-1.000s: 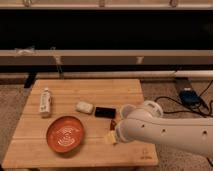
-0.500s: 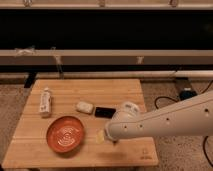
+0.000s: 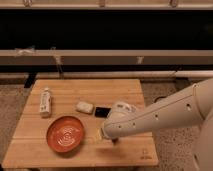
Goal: Place the pepper in the ceramic cup
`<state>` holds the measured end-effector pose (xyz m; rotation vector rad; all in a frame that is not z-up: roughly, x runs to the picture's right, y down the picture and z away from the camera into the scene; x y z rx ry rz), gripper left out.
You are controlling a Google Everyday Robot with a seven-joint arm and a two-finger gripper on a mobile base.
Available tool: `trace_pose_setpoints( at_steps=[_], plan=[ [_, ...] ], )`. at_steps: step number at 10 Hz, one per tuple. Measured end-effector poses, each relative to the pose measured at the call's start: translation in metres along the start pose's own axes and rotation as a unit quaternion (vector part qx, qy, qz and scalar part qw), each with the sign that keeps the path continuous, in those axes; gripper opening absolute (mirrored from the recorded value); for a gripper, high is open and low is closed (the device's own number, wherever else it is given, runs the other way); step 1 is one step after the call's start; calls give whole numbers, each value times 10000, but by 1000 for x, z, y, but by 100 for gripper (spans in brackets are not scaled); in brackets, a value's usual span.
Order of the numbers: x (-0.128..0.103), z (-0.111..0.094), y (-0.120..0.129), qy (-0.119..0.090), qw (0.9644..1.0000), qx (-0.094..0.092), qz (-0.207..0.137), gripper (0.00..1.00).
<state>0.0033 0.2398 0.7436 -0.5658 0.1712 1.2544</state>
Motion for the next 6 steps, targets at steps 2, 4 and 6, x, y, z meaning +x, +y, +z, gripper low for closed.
trace_pose_setpoints(
  at_steps=[2, 4, 6],
  plan=[
    [-10, 10, -9, -39, 9999, 8, 95, 80],
    [-19, 20, -19, -68, 9997, -29, 223, 80],
    [-25, 30, -27, -70, 9995, -47, 315, 80]
  ],
)
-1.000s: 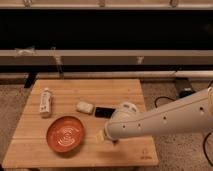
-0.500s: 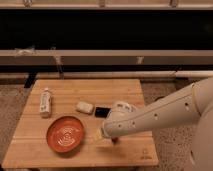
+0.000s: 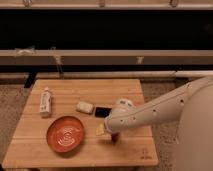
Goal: Place the pepper in the ceramic cup
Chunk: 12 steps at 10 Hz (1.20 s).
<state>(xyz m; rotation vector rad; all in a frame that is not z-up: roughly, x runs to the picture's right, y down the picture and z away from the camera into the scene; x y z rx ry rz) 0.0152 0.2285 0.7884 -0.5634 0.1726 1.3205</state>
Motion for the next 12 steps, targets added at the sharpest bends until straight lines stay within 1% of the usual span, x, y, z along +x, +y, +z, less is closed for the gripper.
trace_pose_setpoints(
  at_steps=[3, 4, 6, 7, 8, 10, 11, 12],
  plan=[
    [-3, 13, -5, 61, 10000, -28, 68, 80],
    [-3, 16, -4, 79, 9999, -37, 69, 78],
    [-3, 18, -4, 92, 9999, -35, 48, 61],
    [-3, 17, -3, 94, 9999, -58, 46, 41],
    [-4, 15, -1, 89, 9999, -128, 59, 28],
    [-6, 8, 3, 66, 9997, -229, 53, 8],
    [-7, 5, 6, 50, 9996, -284, 42, 2],
    [-8, 2, 7, 22, 9994, -344, 33, 0]
  ],
)
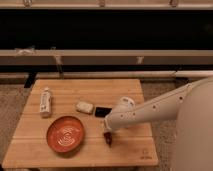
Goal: Place the pepper in the ceramic cup
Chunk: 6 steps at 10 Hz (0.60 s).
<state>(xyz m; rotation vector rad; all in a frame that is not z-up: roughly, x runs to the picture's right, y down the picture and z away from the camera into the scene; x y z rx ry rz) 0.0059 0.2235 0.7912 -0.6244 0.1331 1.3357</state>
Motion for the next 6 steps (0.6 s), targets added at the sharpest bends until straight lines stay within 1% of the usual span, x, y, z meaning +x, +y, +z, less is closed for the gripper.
trace_pose_setpoints(
  at_steps=[1, 3, 5, 6],
  plan=[
    [-2, -7, 4, -57, 9999, -81, -26, 0],
    [-11, -35, 12, -289, 9991, -289, -82, 0],
    [-32, -81, 17, -657, 9962, -574, -76, 0],
    [-46, -106, 16, -878, 9937, -701, -51, 0]
  ],
)
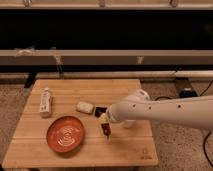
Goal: Place the pepper in the ceramic cup
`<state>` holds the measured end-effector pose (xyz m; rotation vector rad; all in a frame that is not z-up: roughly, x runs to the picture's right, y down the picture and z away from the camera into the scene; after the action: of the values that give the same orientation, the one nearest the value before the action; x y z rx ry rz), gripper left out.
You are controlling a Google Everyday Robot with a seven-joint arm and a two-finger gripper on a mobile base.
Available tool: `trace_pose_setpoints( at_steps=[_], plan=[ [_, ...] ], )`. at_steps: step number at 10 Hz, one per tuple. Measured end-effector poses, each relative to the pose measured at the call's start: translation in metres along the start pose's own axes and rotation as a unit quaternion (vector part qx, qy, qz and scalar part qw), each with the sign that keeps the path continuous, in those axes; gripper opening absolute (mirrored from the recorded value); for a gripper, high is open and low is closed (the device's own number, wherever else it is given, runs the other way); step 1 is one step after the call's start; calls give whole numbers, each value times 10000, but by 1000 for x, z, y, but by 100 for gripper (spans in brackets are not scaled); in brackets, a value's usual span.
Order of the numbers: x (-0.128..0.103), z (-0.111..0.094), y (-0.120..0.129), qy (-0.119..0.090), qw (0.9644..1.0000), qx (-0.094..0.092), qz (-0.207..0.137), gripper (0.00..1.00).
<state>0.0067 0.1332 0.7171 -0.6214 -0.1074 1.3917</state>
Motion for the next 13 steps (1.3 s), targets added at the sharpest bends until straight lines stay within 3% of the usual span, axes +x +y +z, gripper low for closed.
trace_pose_setpoints(
  at_steps=[3, 6, 7, 12, 13],
  plan=[
    [-54, -44, -8, -534, 9983, -226, 47, 0],
    [-97, -54, -38, -786, 9963, -244, 258, 0],
    [-108, -49, -90, -956, 9934, -88, 621, 0],
    [-71, -58, -153, -1110, 9876, 182, 1099, 0],
    [-66, -58, -161, -1125, 9865, 232, 1167, 4]
  ],
)
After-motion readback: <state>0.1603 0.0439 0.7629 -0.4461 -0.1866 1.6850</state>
